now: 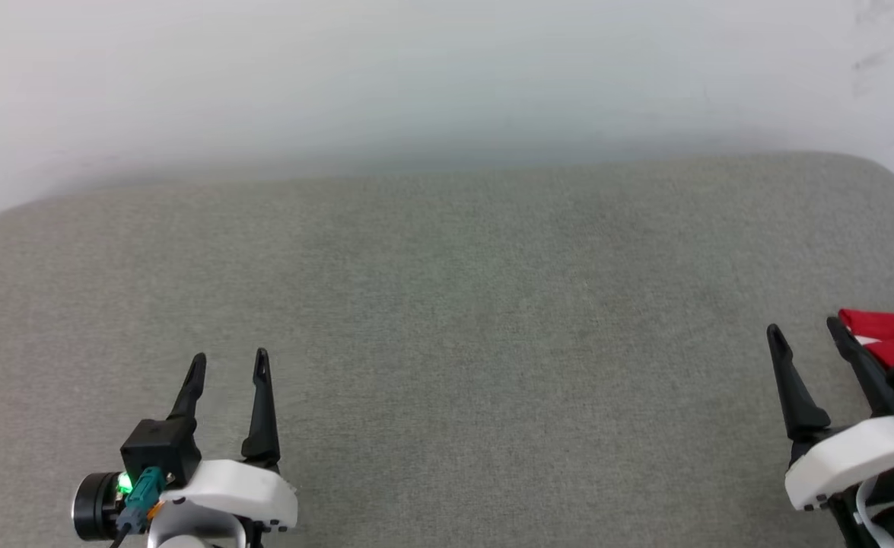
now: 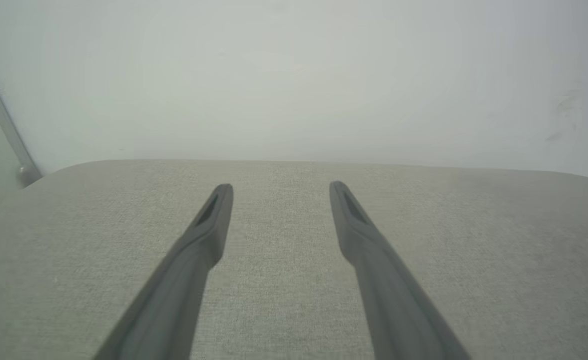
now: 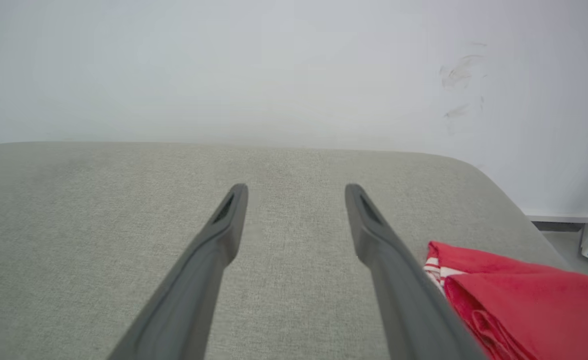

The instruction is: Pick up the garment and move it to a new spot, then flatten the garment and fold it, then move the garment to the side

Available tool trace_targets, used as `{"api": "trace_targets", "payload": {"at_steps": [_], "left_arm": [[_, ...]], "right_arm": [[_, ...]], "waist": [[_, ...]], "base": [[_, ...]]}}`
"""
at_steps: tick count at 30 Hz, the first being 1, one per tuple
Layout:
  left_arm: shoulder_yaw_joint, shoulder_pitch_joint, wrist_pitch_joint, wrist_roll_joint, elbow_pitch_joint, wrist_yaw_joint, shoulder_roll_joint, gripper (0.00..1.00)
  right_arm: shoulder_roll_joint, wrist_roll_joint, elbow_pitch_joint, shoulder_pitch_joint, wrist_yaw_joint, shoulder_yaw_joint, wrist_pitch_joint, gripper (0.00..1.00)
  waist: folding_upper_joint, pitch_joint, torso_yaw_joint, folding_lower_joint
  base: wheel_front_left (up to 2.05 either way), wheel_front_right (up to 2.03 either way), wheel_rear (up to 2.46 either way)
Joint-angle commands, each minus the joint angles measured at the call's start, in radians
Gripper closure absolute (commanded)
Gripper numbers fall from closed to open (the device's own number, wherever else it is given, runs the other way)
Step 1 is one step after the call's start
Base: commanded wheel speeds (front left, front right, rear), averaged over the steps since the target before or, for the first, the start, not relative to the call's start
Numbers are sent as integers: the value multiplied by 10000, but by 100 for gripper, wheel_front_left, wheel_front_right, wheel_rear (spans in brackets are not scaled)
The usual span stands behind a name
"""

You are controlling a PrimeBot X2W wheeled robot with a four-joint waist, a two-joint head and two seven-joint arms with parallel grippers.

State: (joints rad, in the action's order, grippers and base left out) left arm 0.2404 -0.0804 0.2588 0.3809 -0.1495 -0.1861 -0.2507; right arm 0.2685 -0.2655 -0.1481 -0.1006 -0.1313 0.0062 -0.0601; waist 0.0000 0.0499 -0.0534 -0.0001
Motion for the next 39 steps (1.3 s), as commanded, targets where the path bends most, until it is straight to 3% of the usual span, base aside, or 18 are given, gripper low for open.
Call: {"api": "trace_targets", "payload": {"at_steps": [1,7,14,35,36,39], "left_arm": [[-65,174,60,-53,-36,3,-99,0],[-210,749,74,-91,-189,90,-258,0],[-286,1163,80,-32,-160,157,-319,0],[-352,907,84,69,-344,340,-266,0],[-365,898,84,73,-357,342,-258,100],[-275,1070,-34,141,-538,370,-147,100]], "right_arm": [[-184,191,410,358,11,-164,60,0],[-841,533,1754,1381,11,-380,560,0],[-1202,656,2234,1829,10,-398,833,0],[-1162,599,2225,1757,10,-266,772,0],[-1154,586,2203,1775,10,-252,788,100],[-1241,575,1953,1791,2,-255,801,100]], "waist": [[0,-297,239,1],[0,-697,106,1],[0,-910,40,1],[0,-834,149,1],[0,-832,146,1],[0,-829,149,2]], "base": [[0,0,0],[0,0,0],[0,0,0],[0,0,0],[0,0,0],[0,0,0]]}}
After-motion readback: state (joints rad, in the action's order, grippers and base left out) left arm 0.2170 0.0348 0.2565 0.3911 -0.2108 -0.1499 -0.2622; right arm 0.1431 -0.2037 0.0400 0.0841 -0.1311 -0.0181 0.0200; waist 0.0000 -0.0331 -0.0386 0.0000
